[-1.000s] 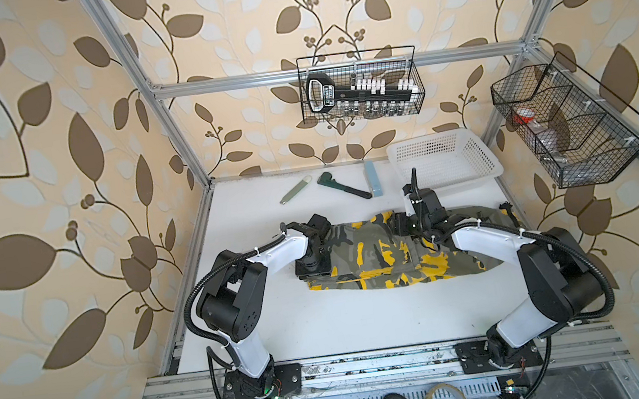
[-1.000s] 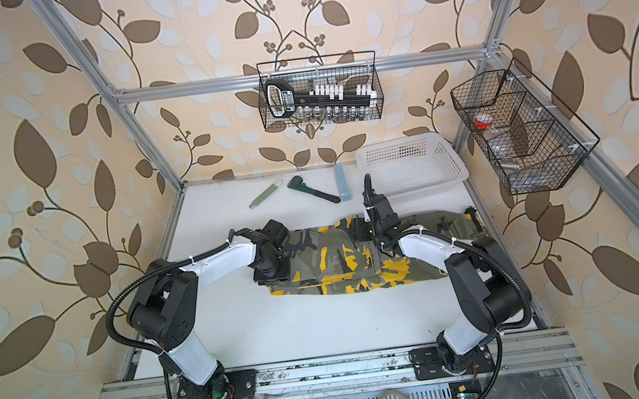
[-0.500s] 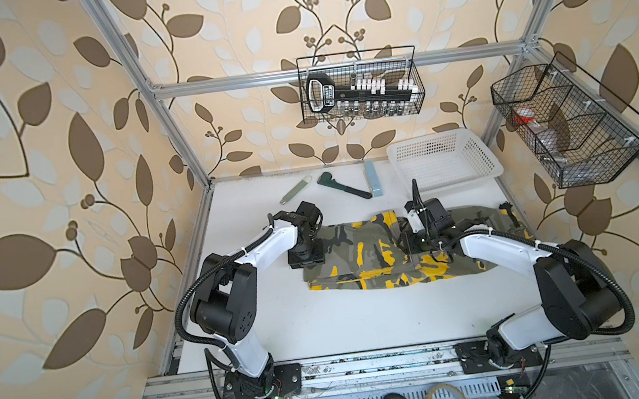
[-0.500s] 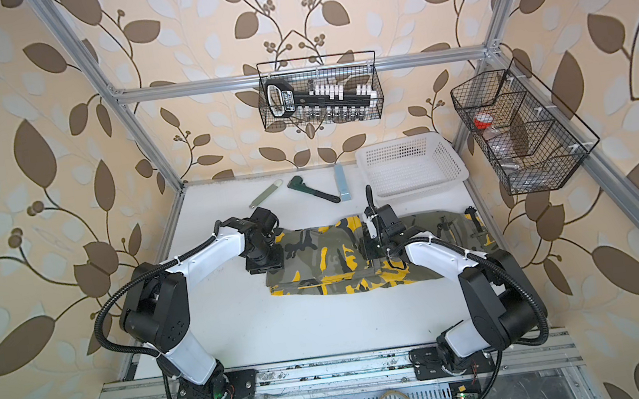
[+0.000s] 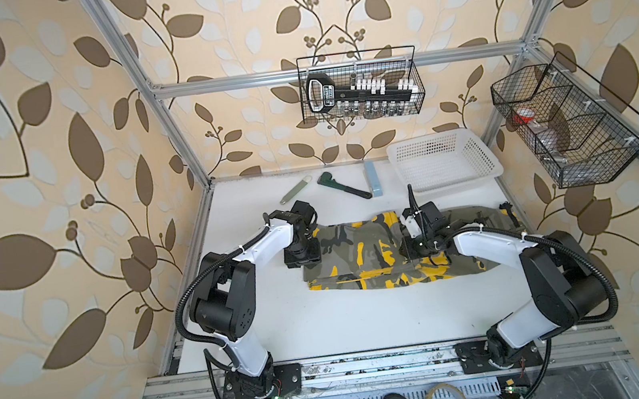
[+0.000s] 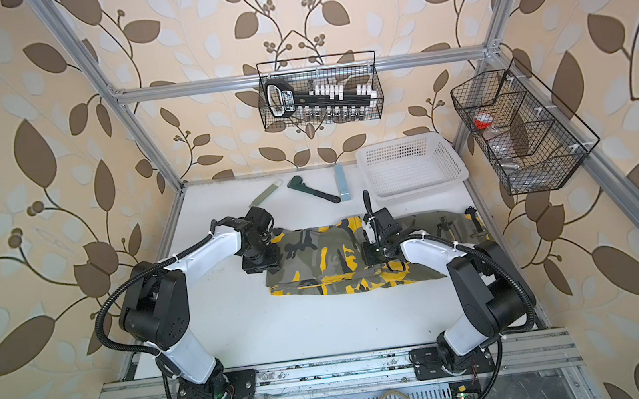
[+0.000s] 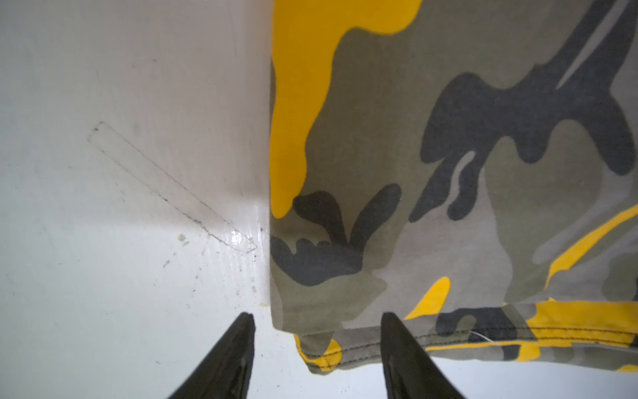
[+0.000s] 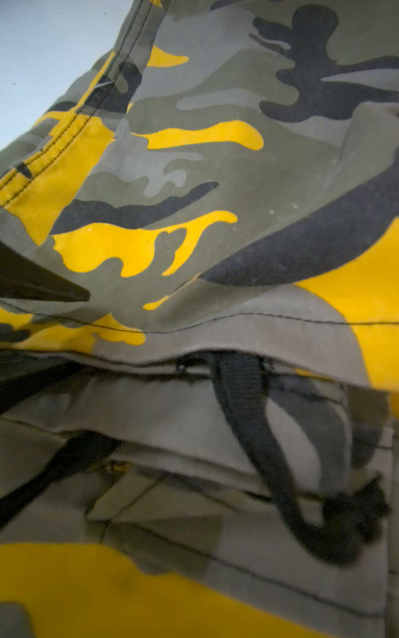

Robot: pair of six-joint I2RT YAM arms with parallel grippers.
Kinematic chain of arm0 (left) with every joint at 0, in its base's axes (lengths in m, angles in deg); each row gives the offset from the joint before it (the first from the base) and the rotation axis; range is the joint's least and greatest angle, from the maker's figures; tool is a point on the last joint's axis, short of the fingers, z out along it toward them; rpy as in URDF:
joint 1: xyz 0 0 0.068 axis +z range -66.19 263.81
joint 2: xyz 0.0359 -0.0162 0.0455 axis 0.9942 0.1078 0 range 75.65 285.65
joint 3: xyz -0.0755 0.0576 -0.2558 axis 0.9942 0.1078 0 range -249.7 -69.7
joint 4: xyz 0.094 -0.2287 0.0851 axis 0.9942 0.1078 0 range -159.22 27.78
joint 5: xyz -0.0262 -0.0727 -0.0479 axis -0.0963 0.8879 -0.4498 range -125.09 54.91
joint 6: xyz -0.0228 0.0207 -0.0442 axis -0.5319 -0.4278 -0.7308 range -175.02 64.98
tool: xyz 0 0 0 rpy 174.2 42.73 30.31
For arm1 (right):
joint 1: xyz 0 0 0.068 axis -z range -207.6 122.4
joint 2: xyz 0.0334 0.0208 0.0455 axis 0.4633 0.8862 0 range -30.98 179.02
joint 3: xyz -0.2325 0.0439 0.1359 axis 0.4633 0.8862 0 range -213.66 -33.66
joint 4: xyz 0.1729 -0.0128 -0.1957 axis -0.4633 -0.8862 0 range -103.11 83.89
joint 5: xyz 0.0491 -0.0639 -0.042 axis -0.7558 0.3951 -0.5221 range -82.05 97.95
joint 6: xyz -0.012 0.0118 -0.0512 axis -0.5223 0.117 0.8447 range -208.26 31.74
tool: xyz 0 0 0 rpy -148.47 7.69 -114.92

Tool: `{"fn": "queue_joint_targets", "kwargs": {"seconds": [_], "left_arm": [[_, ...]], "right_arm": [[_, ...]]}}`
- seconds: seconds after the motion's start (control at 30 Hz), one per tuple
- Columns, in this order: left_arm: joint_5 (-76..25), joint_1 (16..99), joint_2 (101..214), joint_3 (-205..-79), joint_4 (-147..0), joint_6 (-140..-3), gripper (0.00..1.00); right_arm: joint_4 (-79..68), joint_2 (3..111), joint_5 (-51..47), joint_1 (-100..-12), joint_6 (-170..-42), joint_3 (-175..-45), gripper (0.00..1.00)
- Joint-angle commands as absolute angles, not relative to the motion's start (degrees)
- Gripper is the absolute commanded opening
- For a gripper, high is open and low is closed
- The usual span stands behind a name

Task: Fold and stack the trousers
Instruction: 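Hold the stacked folded edges with both grippers, pressing them flat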

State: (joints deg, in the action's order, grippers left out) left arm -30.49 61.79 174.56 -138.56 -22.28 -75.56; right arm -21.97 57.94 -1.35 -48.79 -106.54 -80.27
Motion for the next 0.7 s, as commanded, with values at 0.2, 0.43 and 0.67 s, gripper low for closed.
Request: {"fn": "queue_joint_targets", "kwargs": {"seconds": [0.2, 0.43, 0.67], "left_arm": [[-28.7, 62.9, 174.0, -138.9, -21.3, -73.7, 0.61], [-28.5, 63.7, 175.2, -138.9, -21.7, -72.6, 0.61], [-27.7, 65.2, 176.8, -140.4, -21.0, -70.7, 0.62]], "right_arm": [[-28.8, 48.6, -2.8, -50.9, -110.0, -81.4, 0.08], [-32.2, 41.1, 0.2, -52.2, -114.3, -75.7, 0.08], [-27.8, 47.7, 0.1, -48.0, -108.4, -70.5, 0.16]]}}
